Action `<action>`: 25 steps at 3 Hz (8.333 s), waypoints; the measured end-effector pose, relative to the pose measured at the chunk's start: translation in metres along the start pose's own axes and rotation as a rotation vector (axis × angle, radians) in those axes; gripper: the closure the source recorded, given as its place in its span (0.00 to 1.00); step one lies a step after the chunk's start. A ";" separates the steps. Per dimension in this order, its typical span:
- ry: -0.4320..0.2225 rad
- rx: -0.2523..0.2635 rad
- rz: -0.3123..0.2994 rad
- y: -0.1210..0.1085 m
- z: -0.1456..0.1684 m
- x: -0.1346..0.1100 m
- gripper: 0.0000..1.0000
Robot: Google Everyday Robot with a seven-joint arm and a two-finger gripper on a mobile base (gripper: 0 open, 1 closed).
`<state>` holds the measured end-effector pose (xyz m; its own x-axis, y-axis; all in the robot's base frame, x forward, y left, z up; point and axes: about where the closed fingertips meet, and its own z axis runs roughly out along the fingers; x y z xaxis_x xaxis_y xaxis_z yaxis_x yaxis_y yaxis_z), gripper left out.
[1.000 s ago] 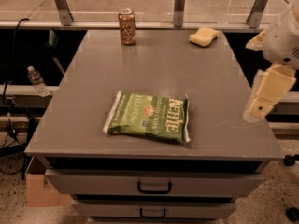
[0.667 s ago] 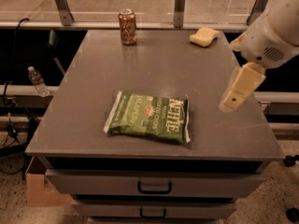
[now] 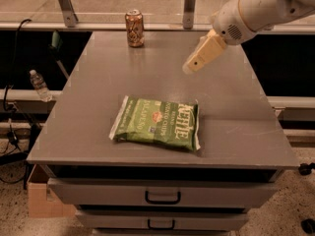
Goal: Knock orange can over
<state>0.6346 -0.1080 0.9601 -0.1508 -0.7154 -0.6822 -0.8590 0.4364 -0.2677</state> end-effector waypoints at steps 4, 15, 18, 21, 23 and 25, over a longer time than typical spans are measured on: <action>-0.218 0.073 0.097 -0.057 0.118 -0.016 0.00; -0.510 -0.011 0.135 -0.090 0.198 -0.131 1.00; -0.161 -0.261 -0.174 -0.010 0.147 -0.060 1.00; 0.293 -0.322 -0.459 -0.001 0.134 -0.019 1.00; 0.342 -0.366 -0.499 0.006 0.140 -0.015 0.83; 0.332 -0.363 -0.500 0.007 0.147 -0.016 0.36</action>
Offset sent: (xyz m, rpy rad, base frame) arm 0.0259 0.0149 -0.0267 0.0540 -0.0209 -0.0500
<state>0.7027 -0.0139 0.8691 0.2137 -0.9367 -0.2773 -0.9646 -0.1574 -0.2116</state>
